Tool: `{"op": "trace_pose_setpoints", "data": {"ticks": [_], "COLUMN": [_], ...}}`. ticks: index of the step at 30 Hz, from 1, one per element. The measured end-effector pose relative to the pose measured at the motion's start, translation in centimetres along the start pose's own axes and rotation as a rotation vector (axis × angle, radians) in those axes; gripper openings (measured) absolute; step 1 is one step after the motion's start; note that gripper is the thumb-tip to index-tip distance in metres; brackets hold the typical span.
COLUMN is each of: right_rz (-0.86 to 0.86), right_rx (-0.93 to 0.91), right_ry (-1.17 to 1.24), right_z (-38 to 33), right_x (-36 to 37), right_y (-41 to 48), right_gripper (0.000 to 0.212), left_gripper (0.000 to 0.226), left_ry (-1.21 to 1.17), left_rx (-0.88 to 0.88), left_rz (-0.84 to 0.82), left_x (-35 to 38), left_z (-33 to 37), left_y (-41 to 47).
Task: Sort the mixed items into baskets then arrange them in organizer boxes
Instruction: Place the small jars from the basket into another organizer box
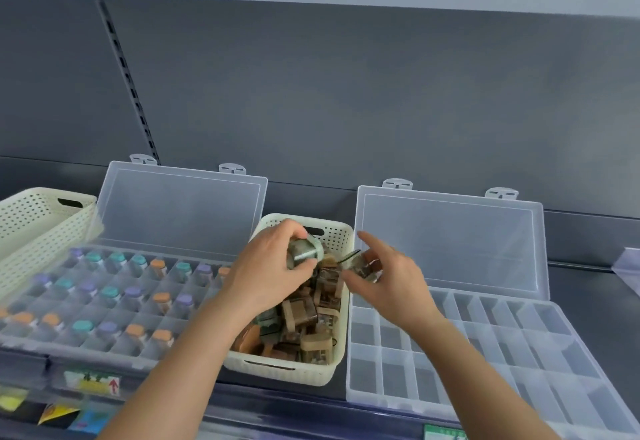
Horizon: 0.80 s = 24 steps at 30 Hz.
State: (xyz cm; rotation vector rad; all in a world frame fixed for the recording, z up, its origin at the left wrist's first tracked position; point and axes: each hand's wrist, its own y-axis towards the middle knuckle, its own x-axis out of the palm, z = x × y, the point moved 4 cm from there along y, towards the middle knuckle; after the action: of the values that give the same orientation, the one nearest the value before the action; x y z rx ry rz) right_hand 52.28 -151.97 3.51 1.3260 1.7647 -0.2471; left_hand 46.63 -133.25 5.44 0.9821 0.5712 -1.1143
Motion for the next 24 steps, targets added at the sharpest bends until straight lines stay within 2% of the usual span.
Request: {"op": "trace_pose_setpoints", "data": {"ticks": [3,6,10,14,19,24], "right_rz": [0.047,0.024,-0.004,0.042,-0.046,-0.094], "right_rx": [0.119,0.216,0.198,0.167,0.123,0.072], "right_ry": [0.150,0.233,0.266,0.197,0.031,-0.077], "right_z": [2.5,4.5,5.6,6.6,7.4,7.4], "right_x": [-1.2,-1.7,-1.9,-2.2,-1.8,-1.6], "right_y": [-0.2,-0.6,-0.9,-1.2,-1.4,-1.0], "right_gripper": [0.050,0.050,0.040,0.034,0.041,0.043], "left_gripper": [0.036,0.046,0.041,0.033,0.043,0.050], "left_ry": [-0.105,-0.137,-0.134,-0.053,0.037,0.252], "left_rx": [0.040,0.036,0.023,0.094,0.204,0.274], "left_rz": [-0.025,-0.056,-0.090,-0.166,-0.299,-0.282], "left_x": [1.6,3.7,5.9,7.5,9.3,10.5], "left_z": [1.9,3.1,3.8,4.7,5.4,5.7], "left_y": [1.0,1.2,1.5,2.1,2.5,2.8]}}
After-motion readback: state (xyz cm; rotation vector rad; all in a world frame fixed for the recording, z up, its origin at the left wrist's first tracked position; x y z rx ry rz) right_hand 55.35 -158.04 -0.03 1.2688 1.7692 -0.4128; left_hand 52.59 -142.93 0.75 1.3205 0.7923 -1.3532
